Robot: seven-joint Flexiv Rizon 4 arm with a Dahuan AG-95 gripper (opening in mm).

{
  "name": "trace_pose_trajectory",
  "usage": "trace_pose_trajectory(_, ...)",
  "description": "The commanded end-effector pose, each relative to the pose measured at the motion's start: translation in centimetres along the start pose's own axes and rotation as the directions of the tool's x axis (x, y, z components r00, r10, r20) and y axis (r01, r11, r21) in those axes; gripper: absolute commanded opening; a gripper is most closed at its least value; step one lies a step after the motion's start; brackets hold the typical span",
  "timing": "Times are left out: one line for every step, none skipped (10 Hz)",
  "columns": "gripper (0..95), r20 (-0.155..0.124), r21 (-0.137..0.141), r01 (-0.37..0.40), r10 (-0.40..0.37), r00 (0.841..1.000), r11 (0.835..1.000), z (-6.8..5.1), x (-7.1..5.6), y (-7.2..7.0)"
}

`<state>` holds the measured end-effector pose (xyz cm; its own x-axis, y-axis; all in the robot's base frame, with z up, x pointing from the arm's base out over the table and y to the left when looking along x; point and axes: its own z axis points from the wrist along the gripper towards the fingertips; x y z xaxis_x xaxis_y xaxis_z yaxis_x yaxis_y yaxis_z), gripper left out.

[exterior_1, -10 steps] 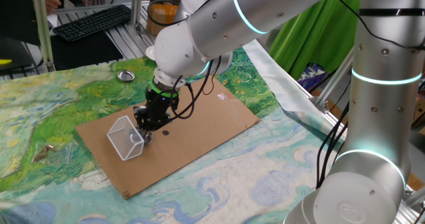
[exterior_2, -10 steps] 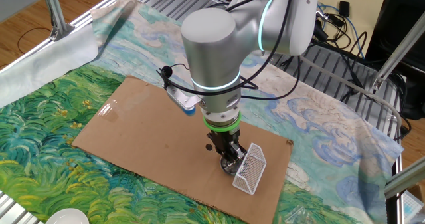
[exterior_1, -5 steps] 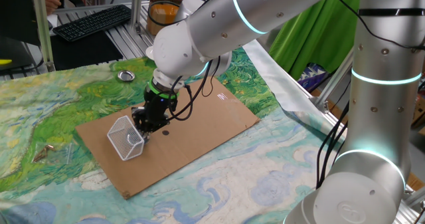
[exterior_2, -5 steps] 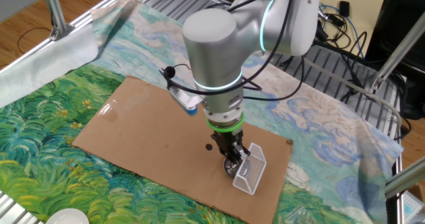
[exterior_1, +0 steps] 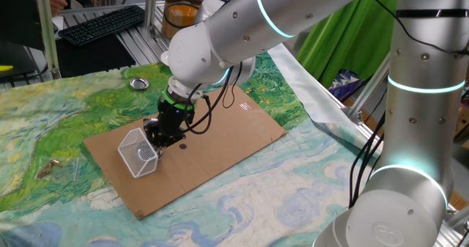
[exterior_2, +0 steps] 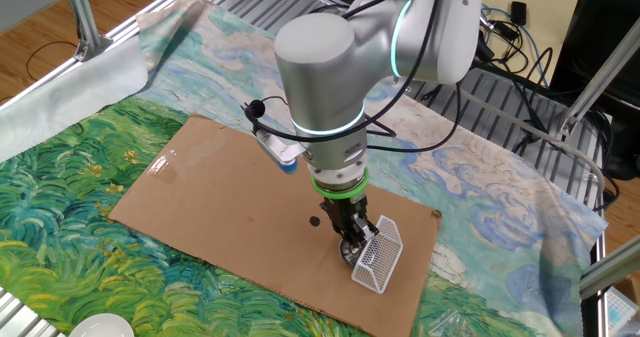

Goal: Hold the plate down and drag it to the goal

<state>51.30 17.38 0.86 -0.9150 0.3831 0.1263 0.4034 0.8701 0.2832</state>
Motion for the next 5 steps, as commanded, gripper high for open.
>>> trace_pose_trajectory(0.0,0.001,-0.002,-0.002,0.002,1.000,1.000,0.68,0.01,-0.10)
trace_pose_trajectory(0.0,0.000,-0.006,-0.005,0.005,1.000,1.000,0.67,0.05,-0.04)
trace_pose_trajectory(0.0,0.001,-0.008,-0.008,0.008,1.000,1.000,0.66,0.10,0.02)
trace_pose_trajectory(0.0,0.001,-0.009,-0.010,0.010,1.000,1.000,0.64,0.16,0.10)
trace_pose_trajectory(0.0,0.000,-0.013,-0.010,0.010,1.000,1.000,0.63,0.18,0.13)
